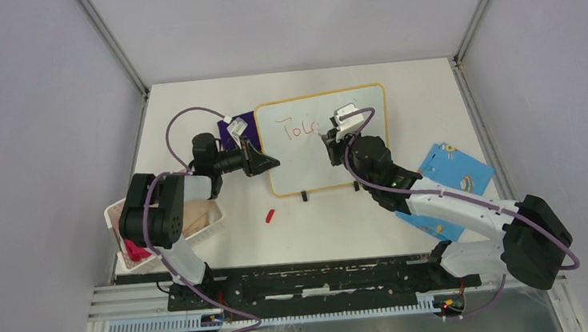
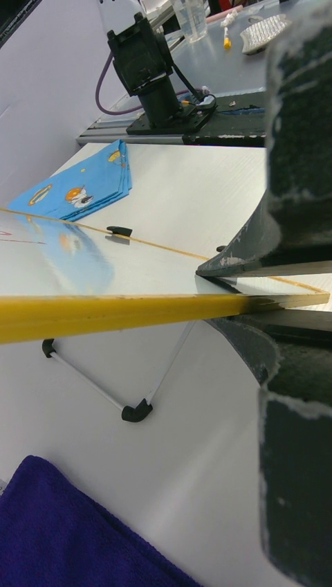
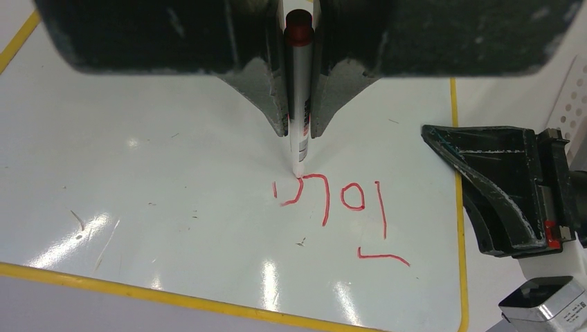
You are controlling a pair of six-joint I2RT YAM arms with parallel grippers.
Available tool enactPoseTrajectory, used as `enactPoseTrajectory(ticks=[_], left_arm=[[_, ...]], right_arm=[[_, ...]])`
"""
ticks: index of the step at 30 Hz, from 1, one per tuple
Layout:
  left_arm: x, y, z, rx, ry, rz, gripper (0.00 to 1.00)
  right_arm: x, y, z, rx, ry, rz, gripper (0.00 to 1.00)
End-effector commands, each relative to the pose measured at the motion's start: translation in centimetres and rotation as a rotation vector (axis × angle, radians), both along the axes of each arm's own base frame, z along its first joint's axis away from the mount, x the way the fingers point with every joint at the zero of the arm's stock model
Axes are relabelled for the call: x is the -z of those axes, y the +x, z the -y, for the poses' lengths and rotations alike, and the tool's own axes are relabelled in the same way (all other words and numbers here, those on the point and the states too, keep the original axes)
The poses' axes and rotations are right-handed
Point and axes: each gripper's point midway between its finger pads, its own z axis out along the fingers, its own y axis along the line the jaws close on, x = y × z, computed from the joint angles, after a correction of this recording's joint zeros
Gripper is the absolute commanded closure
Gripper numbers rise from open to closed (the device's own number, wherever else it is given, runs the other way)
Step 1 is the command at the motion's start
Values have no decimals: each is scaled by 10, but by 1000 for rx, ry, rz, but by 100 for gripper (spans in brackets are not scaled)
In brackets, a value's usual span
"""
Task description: Write a sentence on the whiteboard
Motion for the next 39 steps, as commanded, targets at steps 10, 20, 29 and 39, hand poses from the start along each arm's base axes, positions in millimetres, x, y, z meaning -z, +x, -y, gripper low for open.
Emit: enactPoseTrajectory(ticks=[10,20,29,39], left_arm=[[3,12,-5,-51,55,61,98],[4,11,-5,-50,56,60,98],[4,11,-4,-47,56,58,98],[4,11,-4,-46,58,60,98]], right_arm=[[-14,6,24,95,11,30,100],[-31,13,19,91,25,53,100],[-36,17,13,78,26,61,100],[-21,13,17,82,12,36,100]])
